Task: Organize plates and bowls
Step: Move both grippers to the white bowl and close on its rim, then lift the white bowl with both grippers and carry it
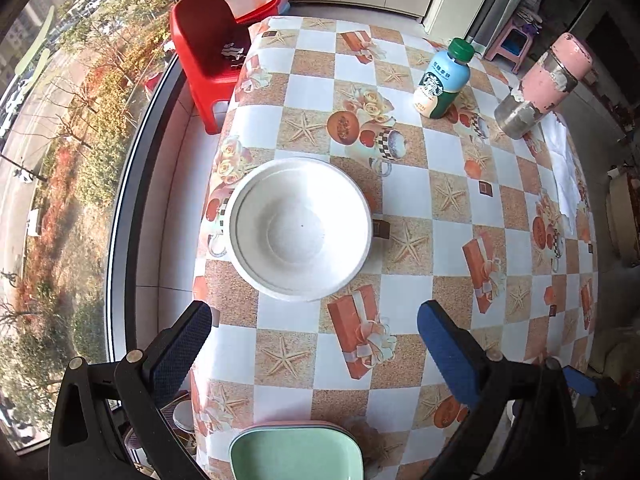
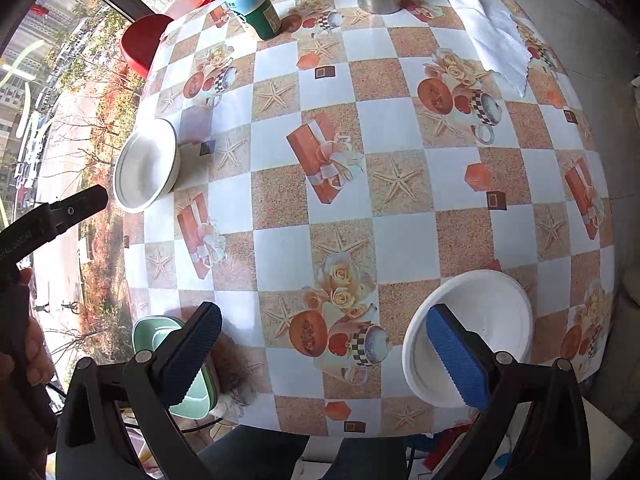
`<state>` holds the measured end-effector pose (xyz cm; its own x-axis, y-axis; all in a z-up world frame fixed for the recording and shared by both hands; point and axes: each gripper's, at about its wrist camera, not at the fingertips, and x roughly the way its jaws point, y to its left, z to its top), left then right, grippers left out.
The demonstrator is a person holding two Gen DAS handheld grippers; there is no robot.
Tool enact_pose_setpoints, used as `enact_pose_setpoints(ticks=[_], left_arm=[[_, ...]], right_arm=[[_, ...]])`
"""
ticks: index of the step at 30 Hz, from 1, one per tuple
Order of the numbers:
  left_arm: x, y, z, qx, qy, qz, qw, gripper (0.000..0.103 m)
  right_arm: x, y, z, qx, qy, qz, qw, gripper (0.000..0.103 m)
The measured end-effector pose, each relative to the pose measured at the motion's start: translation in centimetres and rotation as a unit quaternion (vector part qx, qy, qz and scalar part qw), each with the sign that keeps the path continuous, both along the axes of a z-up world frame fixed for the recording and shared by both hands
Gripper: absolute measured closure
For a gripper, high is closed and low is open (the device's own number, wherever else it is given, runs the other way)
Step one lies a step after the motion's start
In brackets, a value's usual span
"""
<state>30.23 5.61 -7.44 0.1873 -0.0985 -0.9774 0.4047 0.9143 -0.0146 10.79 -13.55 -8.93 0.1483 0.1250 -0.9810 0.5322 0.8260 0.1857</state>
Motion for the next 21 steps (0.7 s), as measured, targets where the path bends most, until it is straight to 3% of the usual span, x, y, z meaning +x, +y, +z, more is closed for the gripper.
enact_pose_setpoints(ticks=[6, 16, 21], left_arm=[[5.4, 2.7, -4.0, 0.021, 0.010, 0.057, 0.9981, 0.000], [9.2, 2.0, -8.5, 0.053, 0.009, 0.049, 0.9974, 0.004], [10.5, 1.5, -10.8, 0.067, 0.039, 0.041, 0.9961, 0.022]], right_arm=[[8.9, 3.4, -3.1, 0.010, 0.024, 0.049, 0.998, 0.000], [17.4, 5.0, -7.5, 0.006, 0.036, 0.037, 0.999, 0.000], [19.8, 5.3, -8.9, -0.005, 0.039, 0.040, 0.998, 0.000]])
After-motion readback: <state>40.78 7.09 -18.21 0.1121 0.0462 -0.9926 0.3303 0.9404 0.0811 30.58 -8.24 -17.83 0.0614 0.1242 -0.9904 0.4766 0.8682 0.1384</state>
